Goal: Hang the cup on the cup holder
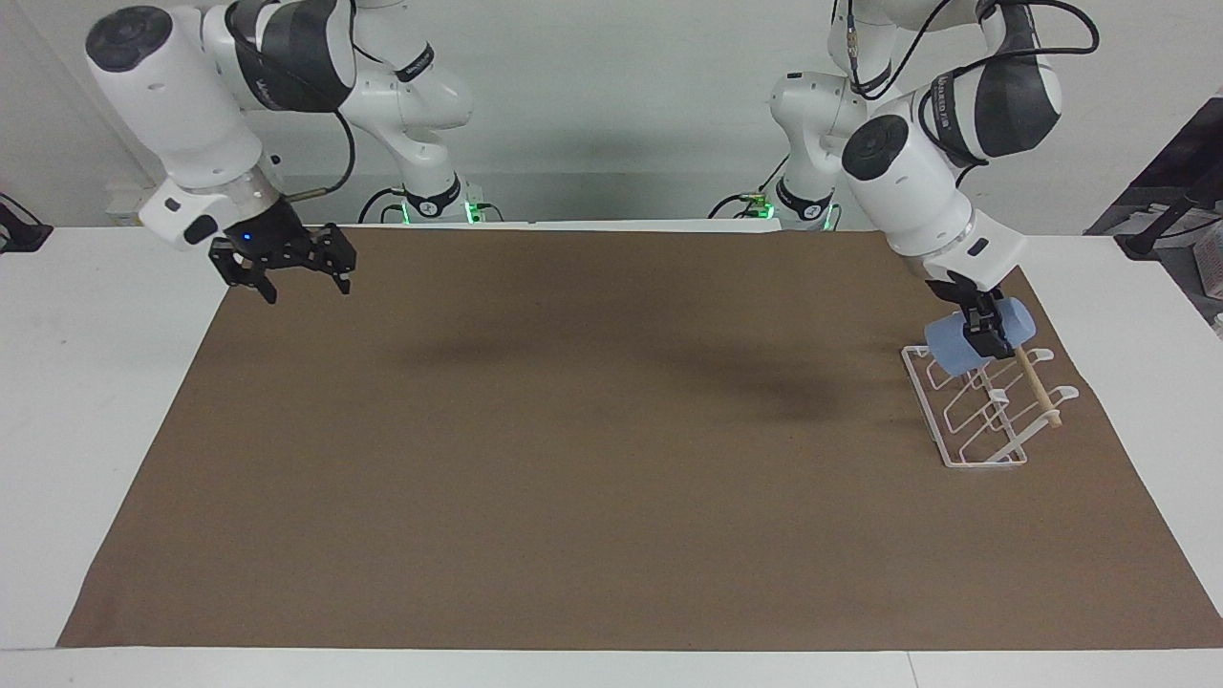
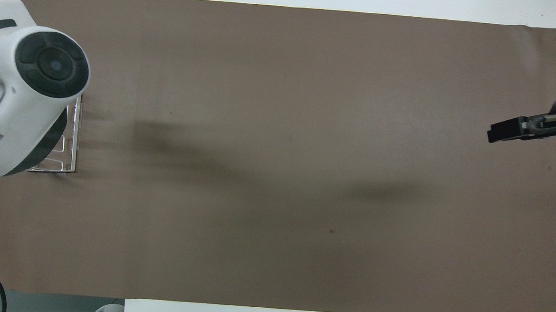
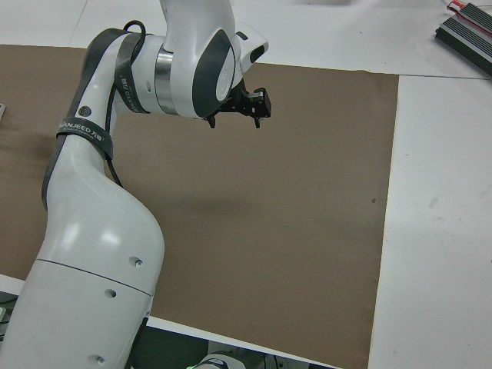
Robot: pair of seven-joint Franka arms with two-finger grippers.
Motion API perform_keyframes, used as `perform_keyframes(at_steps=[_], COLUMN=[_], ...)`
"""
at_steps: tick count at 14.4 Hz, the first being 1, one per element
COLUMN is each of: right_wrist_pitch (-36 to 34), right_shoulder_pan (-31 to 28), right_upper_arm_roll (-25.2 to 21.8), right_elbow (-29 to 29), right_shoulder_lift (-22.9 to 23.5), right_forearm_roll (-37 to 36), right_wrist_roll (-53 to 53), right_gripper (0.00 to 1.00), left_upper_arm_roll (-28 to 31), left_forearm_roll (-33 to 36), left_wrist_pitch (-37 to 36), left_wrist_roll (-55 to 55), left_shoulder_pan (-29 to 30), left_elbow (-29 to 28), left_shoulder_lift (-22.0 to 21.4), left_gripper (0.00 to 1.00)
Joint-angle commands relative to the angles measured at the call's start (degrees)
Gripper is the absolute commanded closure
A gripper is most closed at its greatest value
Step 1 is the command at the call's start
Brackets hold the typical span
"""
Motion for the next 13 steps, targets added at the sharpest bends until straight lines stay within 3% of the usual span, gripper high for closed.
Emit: perform_keyframes(at_steps=[1, 5, 9, 13], right_wrist_pitch=[-8.2, -9.7, -9.9, -9.9], right_shoulder_pan=[-1.2, -0.6, 3.1, 3.3], right_upper_arm_roll=[0.7, -0.2, -3.9, -4.3], right_elbow=[7.1, 6.9, 4.2, 4.1], right_shoulder_lift=[1.2, 0.4, -1.4, -1.1], right_forearm_roll=[-1.5, -3.3, -2.9, -3.5], right_wrist_roll=[1.8, 2.0, 2.8, 3.1], right_gripper=[0.0, 0.0, 0.0, 0.0], left_upper_arm_roll=[-0.2, -0.3, -0.2, -0.3], left_forearm_roll=[10.7, 23.0, 24.6, 24.6], left_wrist_pitch=[4.6, 8.9, 10.3, 13.0], left_wrist_roll=[-1.1, -1.2, -1.9, -2.6], left_shoulder_pan=[0.5, 3.4, 4.2, 5.5], left_elbow=[-5.1, -7.3, -7.3, -8.6], left_shoulder_lift=[-0.6, 1.8, 5.4, 5.5], left_gripper=[0.72, 0.72, 0.72, 0.72])
